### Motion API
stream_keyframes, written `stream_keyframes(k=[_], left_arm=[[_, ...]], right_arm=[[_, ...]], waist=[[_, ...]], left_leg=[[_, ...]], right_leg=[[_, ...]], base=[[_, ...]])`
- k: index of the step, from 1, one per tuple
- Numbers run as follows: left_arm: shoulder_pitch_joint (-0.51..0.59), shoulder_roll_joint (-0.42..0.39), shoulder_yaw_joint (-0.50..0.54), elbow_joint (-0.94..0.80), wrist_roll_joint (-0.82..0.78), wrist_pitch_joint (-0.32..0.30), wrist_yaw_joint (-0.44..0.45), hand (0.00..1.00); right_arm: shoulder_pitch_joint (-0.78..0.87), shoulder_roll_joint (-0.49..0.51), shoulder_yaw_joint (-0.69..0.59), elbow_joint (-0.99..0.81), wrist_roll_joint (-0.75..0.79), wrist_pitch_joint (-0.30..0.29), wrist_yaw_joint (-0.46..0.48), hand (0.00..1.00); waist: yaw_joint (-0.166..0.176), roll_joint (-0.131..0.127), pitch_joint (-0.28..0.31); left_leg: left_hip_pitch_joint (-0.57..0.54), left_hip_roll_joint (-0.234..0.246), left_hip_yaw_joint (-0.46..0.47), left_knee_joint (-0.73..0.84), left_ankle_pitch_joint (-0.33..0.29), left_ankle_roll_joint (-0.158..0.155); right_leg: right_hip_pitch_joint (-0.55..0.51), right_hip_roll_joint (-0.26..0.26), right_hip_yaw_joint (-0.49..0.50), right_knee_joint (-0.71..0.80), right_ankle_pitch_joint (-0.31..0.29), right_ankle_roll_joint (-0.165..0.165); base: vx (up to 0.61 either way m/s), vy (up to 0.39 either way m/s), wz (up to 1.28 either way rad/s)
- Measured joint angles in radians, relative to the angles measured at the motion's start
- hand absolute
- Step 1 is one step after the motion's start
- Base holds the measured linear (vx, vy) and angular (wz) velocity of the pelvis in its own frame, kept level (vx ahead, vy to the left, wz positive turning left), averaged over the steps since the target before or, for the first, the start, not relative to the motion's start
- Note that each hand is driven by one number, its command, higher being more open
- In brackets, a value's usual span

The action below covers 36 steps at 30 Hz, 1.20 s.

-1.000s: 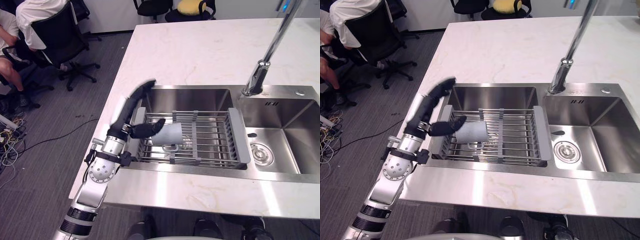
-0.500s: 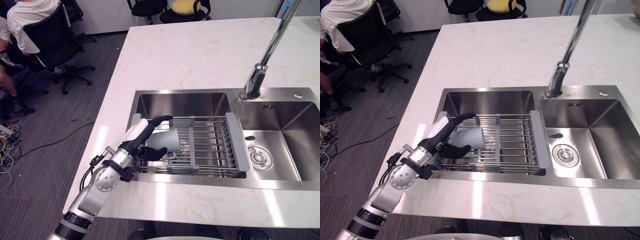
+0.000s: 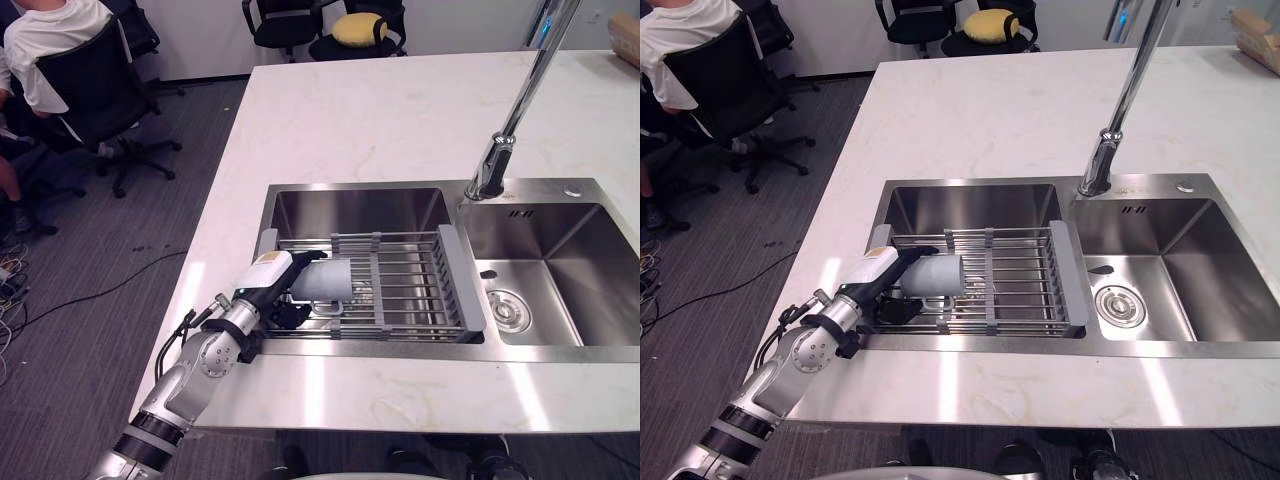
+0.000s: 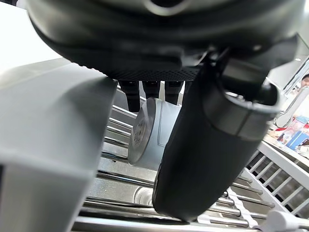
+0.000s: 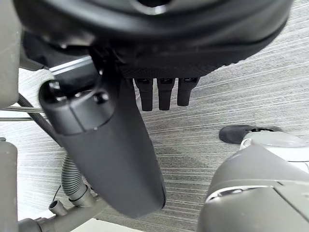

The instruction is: Walk over to the sink, pick up the cup, carry it to the dishwasher, place the cup inside the dishwasher, then close the dishwasher door

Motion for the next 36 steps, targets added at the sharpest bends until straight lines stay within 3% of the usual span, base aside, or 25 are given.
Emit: stream_keyframes(k=[12, 15, 18, 26, 29, 36], left_arm=[[-0.068, 0.03, 0.0, 0.022, -0.025, 0.023, 0.001, 0.3], [-0.067, 0.018, 0.0, 0.02, -0.109, 0.023, 0.012, 0.3], [-0.052, -0.031, 0.012, 0.007, -0.206, 0.023, 0.039, 0.3], [0.149, -0.223, 0.074, -0.139, -0.623, -0.01, 0.126, 0.3], [0.19, -0.269, 0.096, -0.179, -0.701, -0.01, 0.136, 0.3], [0.232, -0.363, 0.105, -0.292, -0.829, -0.034, 0.156, 0.3]], right_arm=[[-0.003, 0.007, 0.018, -0.017, 0.001, 0.004, -0.003, 0.9], [-0.001, 0.007, 0.017, -0.026, 0.002, 0.004, -0.006, 0.9], [-0.001, 0.008, 0.017, -0.027, 0.003, 0.004, -0.009, 0.9], [0.006, 0.018, 0.015, -0.027, 0.011, 0.005, -0.026, 0.9], [0.008, 0.018, 0.014, -0.019, 0.012, 0.005, -0.033, 0.9], [0.024, 0.049, -0.012, -0.009, 0.05, 0.004, -0.054, 0.9]], waist=[[-0.021, 0.0, -0.001], [-0.02, 0.0, -0.001], [-0.017, -0.001, 0.0], [-0.002, -0.003, -0.002], [0.009, -0.006, -0.003], [0.012, -0.03, -0.015]], left_leg=[[0.003, 0.001, 0.007, -0.016, 0.007, -0.002], [0.011, 0.002, 0.006, -0.016, 0.007, -0.002], [0.02, 0.002, 0.006, -0.016, 0.007, -0.002], [0.029, 0.005, 0.058, -0.017, 0.004, -0.002], [0.028, 0.009, 0.087, -0.017, -0.01, -0.012], [0.037, 0.008, 0.143, 0.005, -0.032, -0.001]], right_leg=[[0.006, 0.008, 0.012, -0.029, 0.018, 0.007], [0.014, 0.008, 0.012, -0.029, 0.019, 0.006], [0.021, 0.008, 0.013, -0.029, 0.021, 0.005], [-0.008, 0.013, 0.069, -0.029, 0.034, -0.001], [-0.024, 0.018, 0.101, -0.029, 0.039, 0.006], [-0.033, 0.019, 0.163, -0.027, 0.06, 0.025]], base=[[0.03, -0.001, -0.04], [0.0, 0.0, 0.0], [-0.04, 0.009, -0.01], [-0.06, 0.027, -0.19], [0.0, 0.024, -0.29], [0.04, 0.025, -0.25]])
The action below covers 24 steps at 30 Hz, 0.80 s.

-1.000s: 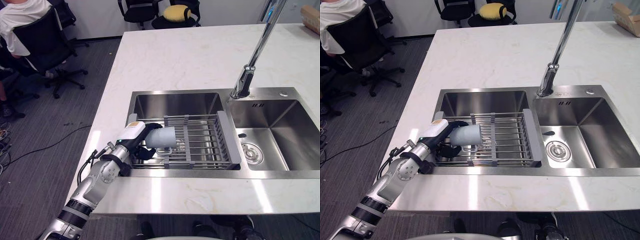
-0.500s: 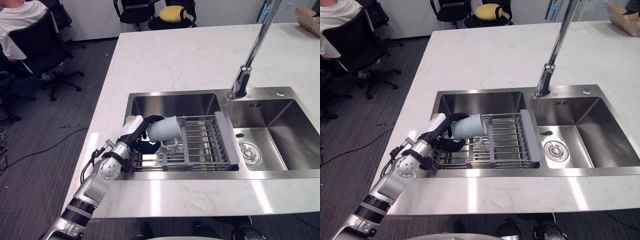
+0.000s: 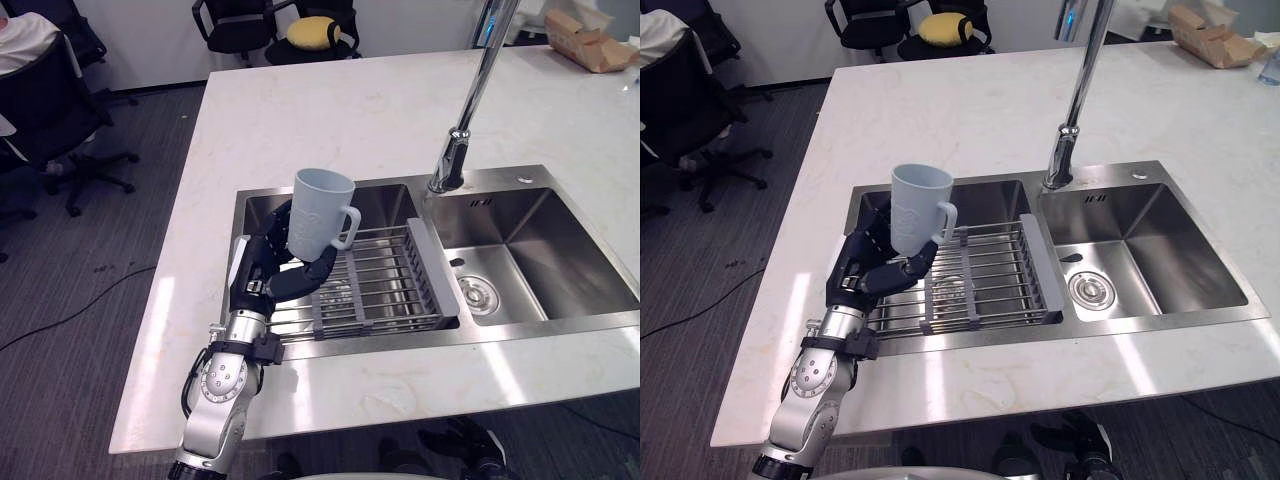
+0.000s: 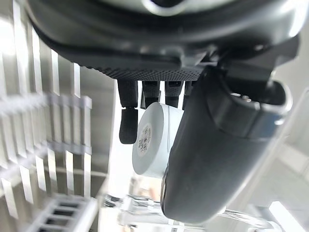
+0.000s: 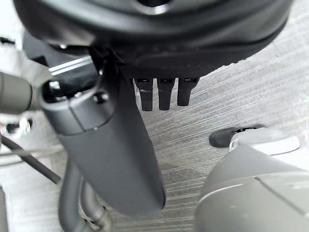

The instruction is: Walk over to the sink, pick up the cup, carry it to the dishwasher, place the cup inside the dishwasher, then close the dishwasher door

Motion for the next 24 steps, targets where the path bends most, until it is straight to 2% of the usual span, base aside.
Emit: stream_keyframes(k=[5, 6, 7, 8, 9, 10, 11, 13, 14, 15, 16, 17, 18, 19, 20, 21, 22, 23, 24], left_arm=[[0.001, -0.001, -0.04, -0.042, -0.008, -0.014, 0.001, 0.3], [-0.002, -0.005, -0.041, -0.046, -0.008, -0.014, 0.001, 0.3], [-0.008, -0.009, -0.041, -0.047, -0.008, -0.014, 0.006, 0.3], [-0.014, -0.015, -0.041, -0.048, -0.007, -0.014, 0.012, 0.3], [-0.031, -0.017, -0.034, -0.05, -0.007, -0.015, 0.016, 0.3], [-0.029, -0.018, -0.03, -0.05, -0.007, -0.015, 0.021, 0.3], [-0.023, -0.018, -0.025, -0.052, -0.007, -0.016, 0.021, 0.3], [-0.021, -0.019, -0.011, -0.061, -0.007, -0.018, 0.023, 0.3], [-0.021, -0.028, 0.003, -0.067, -0.006, -0.022, 0.026, 0.3], [-0.02, -0.033, 0.005, -0.069, -0.006, -0.022, 0.032, 0.3], [-0.022, -0.032, 0.005, -0.08, -0.005, -0.022, 0.033, 0.3], [-0.025, -0.026, 0.004, -0.099, -0.005, -0.022, 0.037, 0.3], [-0.027, -0.029, 0.004, -0.098, -0.005, -0.021, 0.042, 0.3], [-0.025, -0.035, 0.002, -0.094, -0.005, -0.016, 0.046, 0.3], [-0.016, -0.035, -0.004, -0.094, -0.005, -0.013, 0.046, 0.3], [-0.015, -0.036, -0.021, -0.095, -0.006, -0.014, 0.046, 0.3], [-0.017, -0.03, -0.029, -0.098, -0.006, -0.015, 0.045, 0.3], [-0.017, -0.031, -0.053, -0.102, -0.006, -0.023, 0.042, 0.3], [-0.017, -0.027, -0.066, -0.102, -0.009, -0.028, 0.039, 0.3]], right_arm=[[-0.011, 0.009, 0.009, -0.004, 0.0, 0.0, -0.017, 0.9], [-0.011, 0.012, 0.013, -0.005, 0.0, 0.0, -0.019, 0.9], [-0.008, 0.014, 0.015, -0.006, 0.0, 0.0, -0.021, 0.9], [-0.01, 0.014, 0.015, -0.006, 0.0, -0.001, -0.022, 0.9], [-0.013, 0.018, 0.019, -0.006, 0.001, 0.001, -0.026, 0.9], [-0.003, 0.018, 0.03, -0.006, 0.002, 0.002, -0.03, 0.9], [0.008, 0.019, 0.032, -0.005, 0.003, 0.001, -0.03, 0.9], [0.008, 0.018, 0.032, -0.005, 0.008, 0.0, -0.031, 0.9], [-0.01, -0.001, 0.033, -0.003, 0.025, -0.001, -0.035, 0.9], [-0.029, -0.012, 0.033, -0.004, 0.034, -0.002, -0.04, 0.9], [-0.049, -0.012, 0.034, -0.005, 0.04, -0.003, -0.045, 0.9], [-0.086, -0.012, 0.034, -0.006, 0.042, -0.013, -0.05, 0.9], [-0.099, -0.015, 0.034, -0.006, 0.042, -0.015, -0.055, 0.9], [-0.11, -0.021, 0.034, -0.006, 0.042, -0.016, -0.059, 0.9], [-0.105, -0.021, 0.034, -0.008, 0.043, -0.017, -0.061, 0.9], [-0.101, -0.018, 0.033, -0.009, 0.045, -0.019, -0.065, 0.9], [-0.096, -0.015, 0.028, -0.011, 0.048, -0.022, -0.068, 0.9], [-0.09, -0.015, 0.027, -0.012, 0.062, -0.023, -0.08, 0.9], [-0.089, -0.019, 0.026, -0.013, 0.07, -0.023, -0.087, 0.9]], waist=[[0.001, -0.013, 0.004], [-0.001, -0.02, 0.009], [0.0, -0.024, 0.011], [0.002, -0.02, 0.009], [0.004, -0.027, 0.018], [0.005, -0.033, 0.018], [0.016, -0.042, 0.011], [0.036, -0.06, -0.005], [0.06, -0.053, -0.006], [0.074, -0.029, -0.013], [0.081, -0.027, -0.014], [0.083, -0.044, 0.004], [0.081, -0.038, 0.015], [0.077, -0.018, 0.029], [0.077, -0.006, 0.036], [0.079, 0.0, 0.039], [0.075, -0.01, 0.043], [0.079, -0.017, 0.051], [0.084, -0.013, 0.048]], left_leg=[[-0.063, 0.019, 0.025, 0.102, -0.051, 0.01], [-0.084, 0.026, 0.025, 0.137, -0.062, 0.018], [-0.105, 0.031, 0.02, 0.166, -0.069, 0.027], [-0.119, 0.042, 0.018, 0.169, -0.075, 0.041], [-0.134, 0.048, 0.009, 0.183, -0.074, 0.056], [-0.139, 0.047, -0.009, 0.194, -0.071, 0.06], [-0.152, 0.045, -0.029, 0.213, -0.068, 0.06], [-0.2, 0.035, -0.046, 0.257, -0.067, 0.058], [-0.255, 0.04, -0.054, 0.289, -0.052, 0.044], [-0.284, 0.053, -0.061, 0.281, -0.031, 0.042], [-0.302, 0.059, -0.058, 0.275, -0.013, 0.044], [-0.336, 0.059, -0.058, 0.29, 0.007, 0.047], [-0.346, 0.066, -0.067, 0.302, 0.011, 0.046], [-0.361, 0.091, -0.088, 0.333, 0.014, 0.044], [-0.371, 0.115, -0.12, 0.366, 0.022, 0.033], [-0.369, 0.109, -0.167, 0.338, 0.065, 0.012], [-0.371, 0.101, -0.183, 0.349, 0.06, 0.011], [-0.38, 0.098, -0.195, 0.441, -0.003, 0.031], [-0.375, 0.093, -0.204, 0.51, -0.06, 0.026]], right_leg=[[-0.069, -0.005, 0.026, 0.066, 0.014, 0.025], [-0.091, -0.007, 0.008, 0.093, 0.023, 0.037], [-0.095, -0.006, -0.004, 0.089, 0.045, 0.069], [-0.095, -0.004, -0.007, 0.082, 0.051, 0.08], [-0.133, -0.016, -0.022, 0.258, -0.049, 0.068], [-0.145, -0.021, -0.04, 0.424, -0.123, 0.065], [-0.131, -0.021, -0.055, 0.566, -0.174, 0.082], [-0.103, -0.019, -0.056, 0.6, -0.186, 0.081], [-0.107, 0.001, -0.063, 0.517, -0.204, 0.085], [-0.097, 0.018, -0.065, 0.441, -0.211, 0.071], [-0.075, 0.031, -0.062, 0.375, -0.231, 0.034], [-0.056, 0.035, -0.064, 0.296, -0.262, -0.026], [-0.042, 0.046, -0.067, 0.271, -0.262, -0.044], [-0.025, 0.074, -0.075, 0.251, -0.247, -0.069], [-0.004, 0.104, -0.084, 0.243, -0.236, -0.081], [0.003, 0.107, -0.121, 0.238, -0.23, -0.101], [-0.003, 0.097, -0.143, 0.24, -0.229, -0.116], [-0.017, 0.091, -0.157, 0.245, -0.225, -0.132], [-0.031, 0.086, -0.16, 0.243, -0.217, -0.142]], base=[[-0.05, 0.022, -0.19], [-0.11, -0.002, -0.02], [-0.12, 0.007, 0.03], [-0.14, 0.015, 0.19], [-0.14, -0.009, 0.36], [-0.14, -0.06, 0.53], [-0.11, -0.091, 0.48], [-0.11, -0.105, 0.26], [-0.13, -0.083, 0.05], [-0.16, -0.073, -0.03], [-0.21, -0.118, 0.03], [-0.18, -0.115, 0.06], [-0.23, -0.144, 0.17], [-0.22, -0.099, 0.27], [-0.35, -0.138, 0.51], [-0.32, -0.095, 0.61], [-0.41, -0.07, 0.67], [-0.34, -0.034, 0.43], [-0.36, -0.014, 0.32]])
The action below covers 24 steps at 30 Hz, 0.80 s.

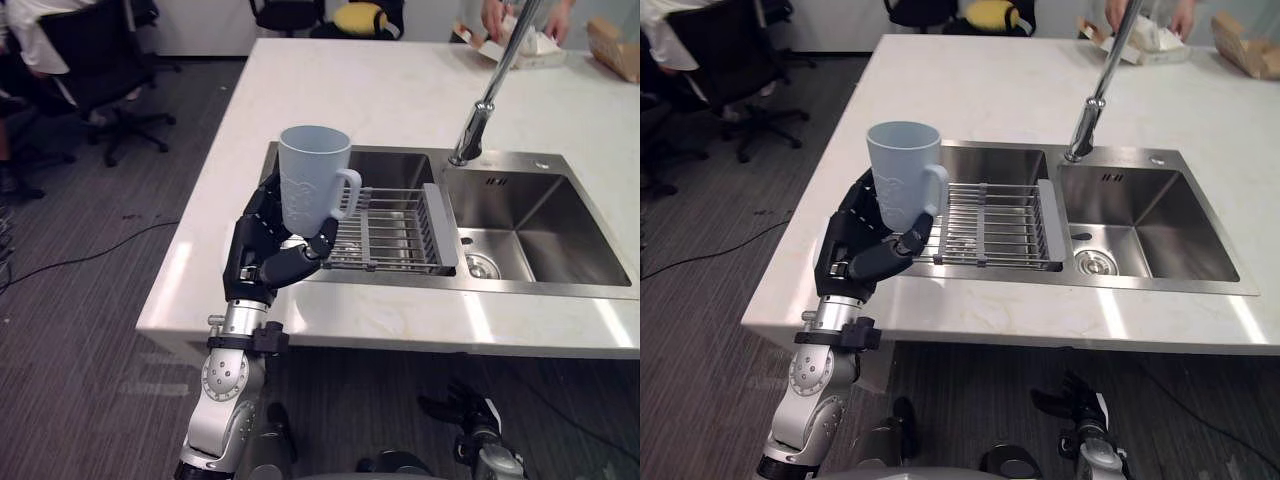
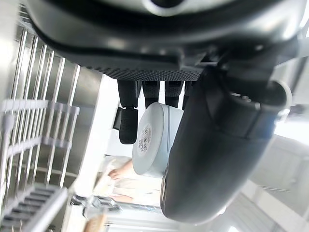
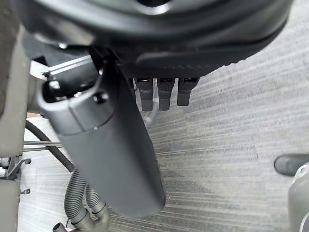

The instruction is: Walk over to the sink, pick up the cup, carry it to the dishwasher, place the cup inside the dishwasher, then close the dishwasher door

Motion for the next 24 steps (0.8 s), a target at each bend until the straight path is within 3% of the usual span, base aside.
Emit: stream_keyframes(k=[1, 2, 3, 4, 5, 7, 10, 17, 18, 19, 20, 21, 22, 23, 24], left_arm=[[-0.001, 0.0, -0.008, 0.0, -0.006, -0.006, -0.006, 0.3], [-0.001, 0.001, -0.012, 0.0, -0.01, -0.006, -0.009, 0.3], [-0.001, 0.0, -0.024, 0.002, -0.01, -0.006, -0.019, 0.3], [-0.001, -0.002, -0.032, 0.004, -0.01, -0.006, -0.02, 0.3], [-0.001, -0.008, -0.045, 0.009, -0.009, -0.006, -0.021, 0.3], [-0.002, -0.001, -0.047, 0.03, -0.009, -0.005, -0.018, 0.3], [0.0, -0.001, -0.047, 0.063, -0.007, -0.004, -0.018, 0.3], [0.063, -0.001, -0.013, 0.062, -0.007, -0.004, -0.021, 0.3], [0.07, -0.002, -0.01, 0.061, -0.007, -0.004, -0.022, 0.3], [0.072, -0.012, -0.01, 0.057, -0.007, 0.005, -0.022, 0.3], [0.072, -0.015, -0.009, 0.056, -0.007, 0.008, -0.023, 0.3], [0.075, -0.018, -0.009, 0.056, -0.007, 0.01, -0.022, 0.3], [0.079, -0.031, -0.008, 0.056, -0.008, 0.01, -0.022, 0.3], [0.081, -0.036, -0.007, 0.056, -0.008, 0.011, -0.022, 0.3], [0.083, -0.044, -0.001, 0.056, -0.009, 0.012, -0.025, 0.3]], right_arm=[[-0.003, 0.001, 0.002, -0.003, 0.001, 0.0, 0.0, 0.9], [-0.002, 0.004, 0.004, -0.007, 0.001, 0.0, 0.001, 0.9], [0.01, 0.014, 0.004, -0.019, 0.0, 0.0, 0.003, 0.9], [0.016, 0.016, 0.004, -0.021, 0.0, 0.0, 0.002, 0.9], [0.026, 0.017, 0.003, -0.022, -0.001, 0.0, 0.002, 0.9], [0.035, 0.033, 0.005, -0.025, -0.002, 0.005, 0.007, 0.9], [0.062, 0.036, 0.005, -0.035, -0.005, 0.005, 0.011, 0.9], [0.064, 0.055, 0.012, -0.035, -0.038, 0.005, 0.01, 0.9], [0.064, 0.056, 0.015, -0.033, -0.041, 0.005, 0.01, 0.9], [0.065, 0.055, 0.01, -0.031, -0.041, 0.005, 0.006, 0.9], [0.066, 0.055, 0.006, -0.03, -0.041, 0.005, 0.002, 0.9], [0.07, 0.051, 0.006, -0.031, -0.041, 0.005, -0.006, 0.9], [0.072, 0.035, 0.007, -0.031, -0.042, 0.005, -0.011, 0.9], [0.071, 0.027, 0.009, -0.032, -0.042, 0.005, -0.012, 0.9], [0.06, 0.005, 0.009, -0.032, -0.043, 0.005, -0.018, 0.9]], waist=[[-0.003, 0.002, -0.001], [-0.004, 0.003, -0.002], [-0.007, 0.012, -0.008], [-0.009, 0.019, -0.012], [-0.019, 0.038, -0.024], [-0.029, 0.024, -0.027], [-0.031, 0.028, -0.034], [-0.024, 0.007, -0.058], [-0.024, 0.001, -0.061], [-0.031, -0.009, -0.061], [-0.031, -0.009, -0.061], [-0.032, -0.014, -0.062], [-0.031, -0.011, -0.064], [-0.032, -0.002, -0.069], [-0.035, 0.01, -0.076]], left_leg=[[0.029, -0.008, -0.003, 0.058, -0.071, -0.008], [0.049, -0.012, -0.004, 0.072, -0.1, -0.016], [0.117, -0.017, -0.006, 0.058, -0.163, -0.04], [0.15, -0.021, -0.009, 0.021, -0.182, -0.049], [0.209, -0.039, -0.024, -0.112, -0.205, -0.043], [0.236, -0.087, -0.025, -0.209, -0.147, -0.014], [0.227, -0.12, -0.039, -0.223, -0.13, 0.004], [0.208, -0.157, -0.103, -0.248, -0.108, 0.032], [0.197, -0.166, -0.12, -0.256, -0.095, 0.028], [0.174, -0.17, -0.101, -0.276, -0.082, -0.002], [0.169, -0.143, -0.037, -0.281, -0.094, 0.019], [0.161, -0.085, 0.128, -0.258, -0.096, 0.018], [0.154, 0.005, 0.34, -0.201, -0.096, 0.022], [0.155, 0.045, 0.434, -0.172, -0.096, 0.029], [0.147, 0.07, 0.592, -0.14, -0.096, 0.05]], right_leg=[[-0.014, -0.009, -0.002, -0.011, 0.02, 0.001], [-0.019, -0.013, -0.002, -0.019, 0.031, 0.001], [-0.031, -0.017, -0.004, -0.038, 0.056, 0.01], [-0.038, -0.019, -0.006, -0.041, 0.063, 0.013], [-0.054, -0.021, -0.021, -0.04, 0.071, 0.026], [-0.06, -0.058, -0.021, -0.056, 0.101, 0.06], [-0.048, -0.085, -0.035, -0.09, 0.136, 0.087], [0.008, -0.101, -0.106, -0.187, 0.184, 0.109], [0.013, -0.11, -0.136, -0.192, 0.186, 0.111], [0.031, -0.138, -0.216, -0.203, 0.191, 0.116], [0.04, -0.145, -0.255, -0.204, 0.192, 0.116], [0.055, -0.158, -0.31, -0.205, 0.192, 0.116], [0.076, -0.167, -0.382, -0.204, 0.191, 0.118], [0.086, -0.171, -0.419, -0.201, 0.189, 0.119], [0.101, -0.198, -0.513, -0.169, 0.187, 0.123]], base=[[-0.2, 0.022, 0.13], [-0.19, 0.057, 0.12], [-0.14, 0.093, 0.09], [-0.14, 0.141, 0.21], [-0.09, 0.108, 0.22], [-0.08, 0.143, 0.22], [-0.04, 0.153, 0.19], [-0.01, 0.059, 0.3], [-0.01, 0.034, 1.27], [-0.04, 0.04, 1.38], [-0.03, 0.039, 1.65], [-0.01, 0.043, 1.56], [0.03, 0.055, 1.55], [0.06, 0.127, 1.86], [0.05, 0.177, 1.56]])
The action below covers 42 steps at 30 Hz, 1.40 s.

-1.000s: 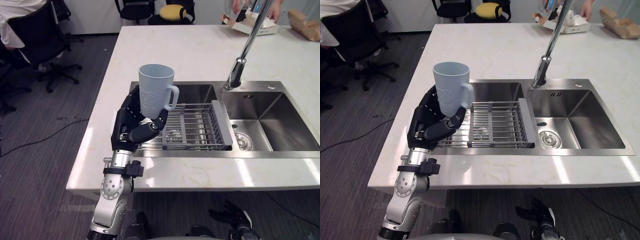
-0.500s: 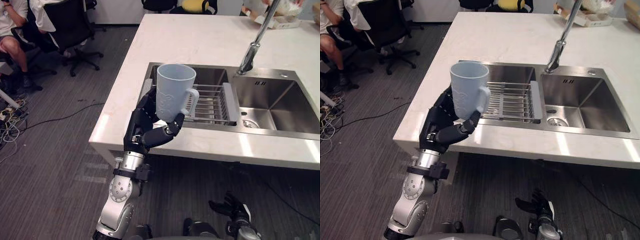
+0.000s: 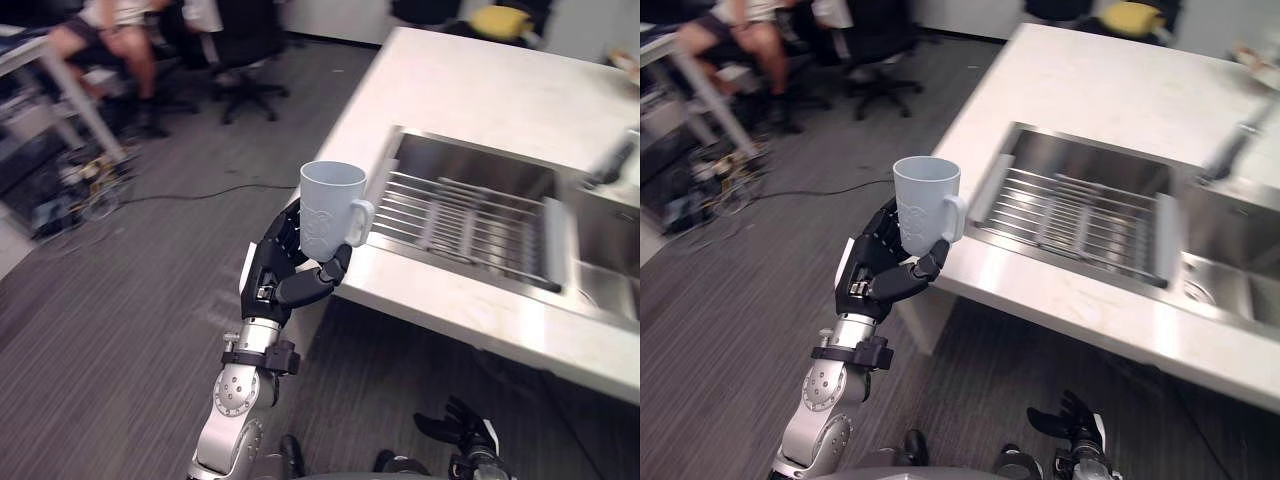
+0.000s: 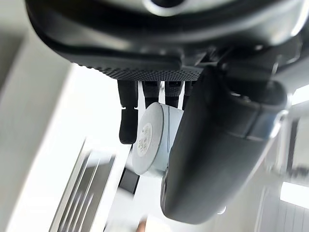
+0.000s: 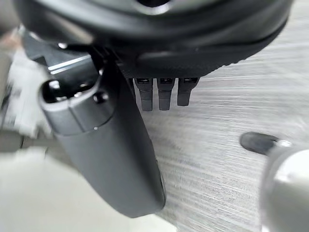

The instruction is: Walk over to the sink, pick up the cup, carry it to the dishwasher, place the cup inside the dishwasher, then close the dishwasher door

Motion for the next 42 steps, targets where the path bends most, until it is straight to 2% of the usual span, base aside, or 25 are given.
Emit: stream_keyframes(k=[2, 3, 4, 5, 7, 8, 9, 10, 11, 12, 13, 14, 15, 16, 18, 20, 21, 22, 24, 26, 29, 30, 36, 40, 42], left_arm=[[0.011, 0.0, 0.009, -0.001, -0.001, 0.0, -0.001, 0.3], [0.04, 0.007, 0.036, 0.0, -0.006, 0.0, 0.001, 0.3], [0.049, 0.008, 0.046, 0.003, -0.012, 0.001, 0.002, 0.3], [0.064, 0.007, 0.054, 0.007, -0.024, 0.004, 0.003, 0.3], [0.091, 0.005, 0.038, 0.015, -0.03, 0.015, 0.002, 0.3], [0.09, 0.009, 0.028, 0.022, -0.03, 0.018, 0.0, 0.3], [0.089, 0.016, 0.004, 0.029, -0.029, 0.034, -0.006, 0.3], [0.086, 0.031, -0.025, 0.031, -0.029, 0.04, -0.013, 0.3], [0.084, 0.039, -0.038, 0.033, -0.029, 0.04, -0.016, 0.3], [0.083, 0.044, -0.047, 0.038, -0.028, 0.04, -0.019, 0.3], [0.083, 0.043, -0.048, 0.04, -0.028, 0.04, -0.019, 0.3], [0.078, 0.046, -0.047, 0.045, -0.029, 0.04, -0.022, 0.3], [0.069, 0.048, -0.045, 0.053, -0.029, 0.04, -0.022, 0.3], [0.037, 0.052, -0.048, 0.085, -0.03, 0.04, -0.021, 0.3], [0.022, 0.05, -0.063, 0.101, -0.041, 0.04, -0.022, 0.3], [0.023, 0.05, -0.08, 0.096, -0.042, 0.04, -0.027, 0.3], [0.026, 0.051, -0.084, 0.087, -0.042, 0.039, -0.043, 0.3], [0.027, 0.051, -0.084, 0.085, -0.045, 0.038, -0.046, 0.3], [0.037, 0.051, -0.083, 0.085, -0.058, 0.035, -0.048, 0.3], [0.053, 0.055, -0.078, 0.086, -0.069, 0.035, -0.047, 0.3], [0.064, 0.053, -0.078, 0.102, -0.069, 0.035, -0.055, 0.3], [0.079, 0.071, -0.087, 0.116, -0.068, 0.037, -0.084, 0.3], [0.077, 0.071, -0.085, 0.117, -0.068, 0.037, -0.083, 0.3], [0.068, 0.068, -0.083, 0.13, -0.064, 0.037, -0.08, 0.3], [0.054, 0.061, -0.075, 0.173, -0.045, 0.039, -0.073, 0.3]], right_arm=[[-0.012, -0.006, -0.001, -0.003, -0.01, 0.0, -0.004, 0.9], [-0.033, -0.003, 0.0, -0.003, -0.018, 0.0, -0.007, 0.9], [-0.044, -0.002, -0.001, -0.003, -0.03, 0.0, -0.008, 0.9], [-0.067, -0.004, 0.0, -0.003, -0.038, 0.001, -0.008, 0.9], [-0.119, -0.002, 0.009, -0.004, -0.053, 0.009, -0.005, 0.9], [-0.123, -0.002, 0.018, -0.009, -0.059, 0.01, -0.005, 0.9], [-0.123, -0.002, 0.031, -0.028, -0.074, 0.013, -0.003, 0.9], [-0.122, 0.006, 0.038, -0.039, -0.077, 0.015, -0.001, 0.9], [-0.116, 0.015, 0.039, -0.053, -0.077, 0.015, 0.0, 0.9], [-0.099, 0.034, 0.031, -0.065, -0.071, 0.037, -0.032, 0.9], [-0.08, 0.037, 0.02, -0.063, -0.071, 0.04, -0.043, 0.9], [-0.027, 0.026, 0.02, -0.072, -0.071, 0.041, -0.048, 0.9], [-0.008, 0.022, 0.021, -0.079, -0.071, 0.042, -0.044, 0.9], [0.035, 0.024, 0.034, -0.112, -0.071, 0.045, -0.037, 0.9], [0.074, 0.03, 0.068, -0.177, -0.072, 0.05, -0.023, 0.9], [0.084, 0.042, 0.088, -0.238, -0.074, 0.05, -0.009, 0.9], [0.081, 0.058, 0.101, -0.295, -0.076, 0.043, 0.004, 0.9], [0.073, 0.061, 0.107, -0.311, -0.077, 0.036, 0.008, 0.9], [0.021, 0.064, 0.115, -0.327, -0.08, 0.013, 0.02, 0.9], [-0.009, 0.065, 0.116, -0.326, -0.088, 0.002, 0.027, 0.9], [-0.017, 0.055, 0.111, -0.296, -0.095, -0.003, 0.025, 0.9], [0.04, 0.022, 0.122, -0.23, -0.117, 0.01, 0.02, 0.9], [0.044, 0.024, 0.122, -0.227, -0.117, 0.01, 0.02, 0.9], [0.064, 0.043, 0.122, -0.194, -0.115, 0.009, 0.024, 0.9], [0.076, 0.069, 0.121, -0.158, -0.115, 0.012, 0.023, 0.9]], waist=[[0.001, -0.006, -0.003], [0.005, -0.026, -0.014], [0.006, -0.028, -0.015], [0.008, -0.027, -0.015], [0.012, -0.026, -0.014], [0.011, -0.027, -0.013], [0.0, -0.029, -0.01], [-0.016, -0.023, -0.006], [-0.021, -0.021, -0.004], [-0.022, -0.023, -0.004], [-0.022, -0.023, -0.003], [-0.029, -0.024, -0.003], [-0.036, -0.025, -0.003], [-0.056, -0.024, -0.002], [-0.051, -0.026, -0.001], [-0.03, -0.033, -0.002], [-0.003, -0.049, -0.014], [0.007, -0.054, -0.019], [0.014, -0.048, -0.026], [0.036, -0.046, -0.027], [0.029, -0.046, -0.029], [0.005, -0.057, -0.058], [0.004, -0.058, -0.058], [0.005, -0.061, -0.058], [0.005, -0.063, -0.058]], left_leg=[[-0.011, -0.037, -0.001, -0.015, -0.003, 0.026], [-0.027, -0.095, -0.059, -0.032, -0.008, 0.041], [-0.032, -0.113, -0.077, -0.032, -0.013, 0.05], [-0.039, -0.138, -0.105, -0.027, -0.032, 0.052], [-0.043, -0.192, -0.169, -0.004, -0.066, 0.078], [-0.039, -0.209, -0.195, 0.002, -0.073, 0.086], [-0.023, -0.242, -0.257, 0.003, -0.083, 0.101], [-0.009, -0.258, -0.326, -0.001, -0.087, 0.107], [0.0, -0.267, -0.364, -0.012, -0.084, 0.106], [0.026, -0.29, -0.419, -0.051, -0.073, 0.096], [0.038, -0.301, -0.446, -0.066, -0.068, 0.099], [0.06, -0.332, -0.507, -0.089, -0.053, 0.119], [0.066, -0.346, -0.538, -0.092, -0.045, 0.133], [0.081, -0.372, -0.604, -0.086, -0.044, 0.134], [0.105, -0.39, -0.652, -0.073, -0.047, 0.128], [0.126, -0.392, -0.652, -0.074, -0.054, 0.117], [0.136, -0.392, -0.652, -0.084, -0.061, 0.105], [0.138, -0.39, -0.652, -0.094, -0.062, 0.104], [0.136, -0.347, -0.649, -0.112, -0.066, 0.096], [0.137, -0.308, -0.644, -0.106, -0.075, 0.07], [0.154, -0.269, -0.644, -0.102, -0.091, 0.023], [0.148, -0.24, -0.641, -0.119, -0.063, 0.008], [0.155, -0.234, -0.616, -0.119, -0.064, 0.007], [0.171, -0.221, -0.603, -0.114, -0.069, -0.002], [0.174, -0.206, -0.599, -0.096, -0.081, -0.02]], right_leg=[[0.027, -0.029, -0.081, 0.015, -0.01, 0.013], [0.051, -0.066, -0.126, 0.02, -0.04, 0.036], [0.06, -0.084, -0.144, 0.035, -0.053, 0.049], [0.063, -0.115, -0.166, 0.078, -0.067, 0.056], [0.068, -0.215, -0.183, 0.254, -0.08, 0.046], [0.067, -0.243, -0.163, 0.315, -0.076, 0.026], [0.026, -0.278, -0.025, 0.461, -0.031, -0.069], [-0.045, -0.234, 0.197, 0.56, -0.089, -0.056], [-0.075, -0.18, 0.304, 0.577, -0.133, -0.033], [-0.124, -0.092, 0.456, 0.571, -0.195, -0.026], [-0.146, -0.055, 0.51, 0.561, -0.217, -0.028], [-0.207, 0.013, 0.626, 0.51, -0.251, -0.026], [-0.23, 0.04, 0.681, 0.489, -0.259, -0.019], [-0.265, 0.112, 0.843, 0.438, -0.272, 0.004], [-0.275, 0.155, 0.952, 0.381, -0.272, 0.017], [-0.27, 0.15, 0.932, 0.331, -0.226, 0.034], [-0.265, 0.149, 0.92, 0.263, -0.126, 0.025], [-0.263, 0.151, 0.919, 0.238, -0.116, 0.033], [-0.218, 0.173, 0.892, 0.133, -0.084, 0.046], [-0.18, 0.206, 0.89, 0.053, -0.039, 0.029], [-0.126, 0.235, 0.888, -0.021, -0.006, 0.006], [-0.085, 0.256, 0.9, -0.149, 0.101, -0.017], [-0.085, 0.26, 0.913, -0.152, 0.104, -0.017], [-0.077, 0.238, 0.785, -0.148, 0.104, -0.019], [-0.06, 0.233, 0.713, -0.145, 0.095, -0.033]], base=[[0.02, 0.211, 1.59], [0.01, 0.189, 1.38], [0.02, 0.223, 1.23], [0.04, 0.206, 0.96], [0.08, 0.265, 1.07], [0.12, 0.26, 1.29], [0.15, 0.218, 1.5], [0.15, 0.178, 1.64], [0.17, 0.118, 1.61], [0.14, 0.067, 1.25], [0.25, 0.088, 1.51], [0.22, 0.054, 1.19], [0.27, 0.037, 1.74], [0.19, -0.007, 1.38], [0.22, -0.037, 1.32], [0.19, -0.038, 0.99], [0.21, -0.061, 0.86], [0.18, -0.096, 0.89], [0.11, -0.139, 0.52], [0.08, -0.112, -0.09], [0.12, -0.139, -0.13], [0.0, 0.0, 0.0], [0.0, -0.002, -0.07], [-0.01, -0.026, -0.06], [0.0, -0.062, 0.24]])
